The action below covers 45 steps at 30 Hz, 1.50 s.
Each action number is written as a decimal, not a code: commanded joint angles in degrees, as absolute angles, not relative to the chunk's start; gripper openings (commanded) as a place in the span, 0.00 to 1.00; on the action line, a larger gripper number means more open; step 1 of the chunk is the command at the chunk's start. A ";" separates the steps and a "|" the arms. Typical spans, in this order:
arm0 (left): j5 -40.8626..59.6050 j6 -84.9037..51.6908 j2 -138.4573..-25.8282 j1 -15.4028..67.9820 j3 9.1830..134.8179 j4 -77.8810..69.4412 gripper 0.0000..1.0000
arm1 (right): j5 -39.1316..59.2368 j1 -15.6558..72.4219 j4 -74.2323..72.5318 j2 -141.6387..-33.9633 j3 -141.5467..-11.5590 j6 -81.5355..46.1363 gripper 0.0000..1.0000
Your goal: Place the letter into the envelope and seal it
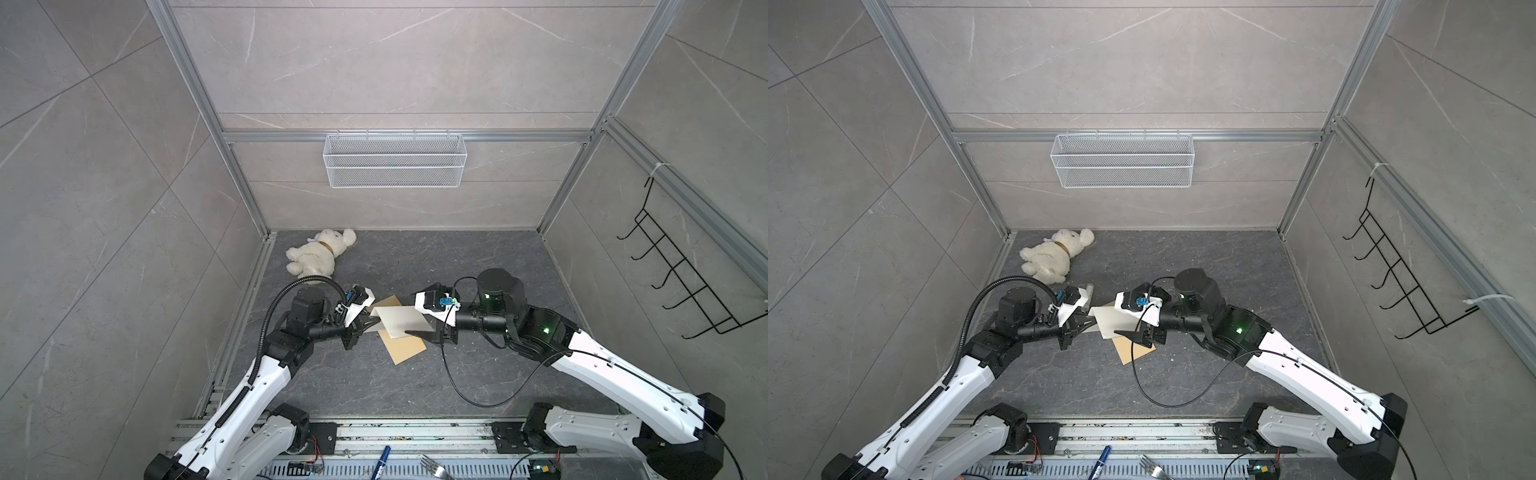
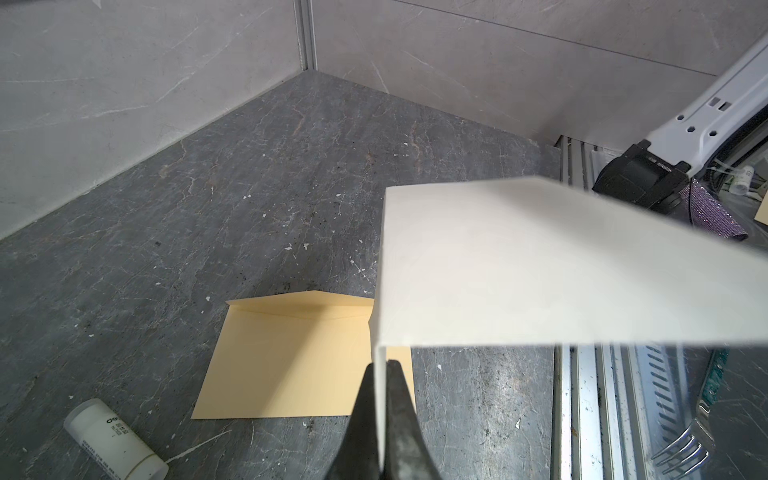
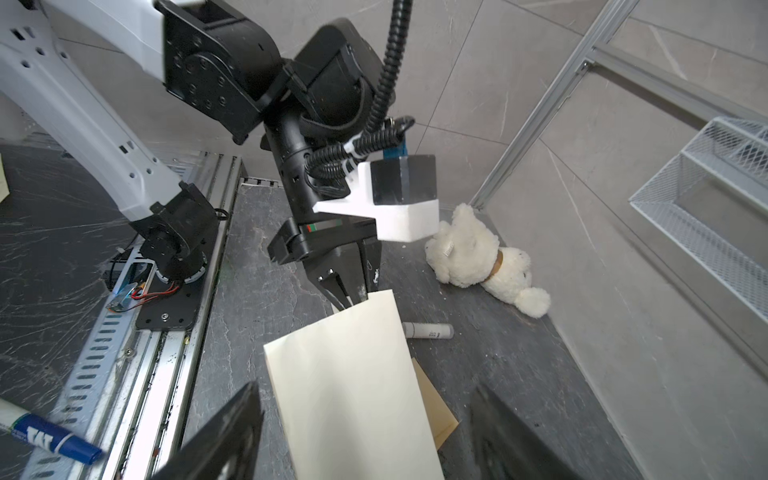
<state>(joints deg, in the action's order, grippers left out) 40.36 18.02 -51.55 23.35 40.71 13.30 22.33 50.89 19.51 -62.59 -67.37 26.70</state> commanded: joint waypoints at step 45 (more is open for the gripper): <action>48.91 16.87 -50.09 22.85 41.22 9.04 0.00 | 43.57 44.75 31.65 -91.18 -86.53 25.56 0.36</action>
<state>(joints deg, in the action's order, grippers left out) 46.76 17.98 -51.40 23.11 40.69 11.51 41.43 44.86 30.04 -90.32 -84.64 25.17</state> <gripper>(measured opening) 0.046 0.385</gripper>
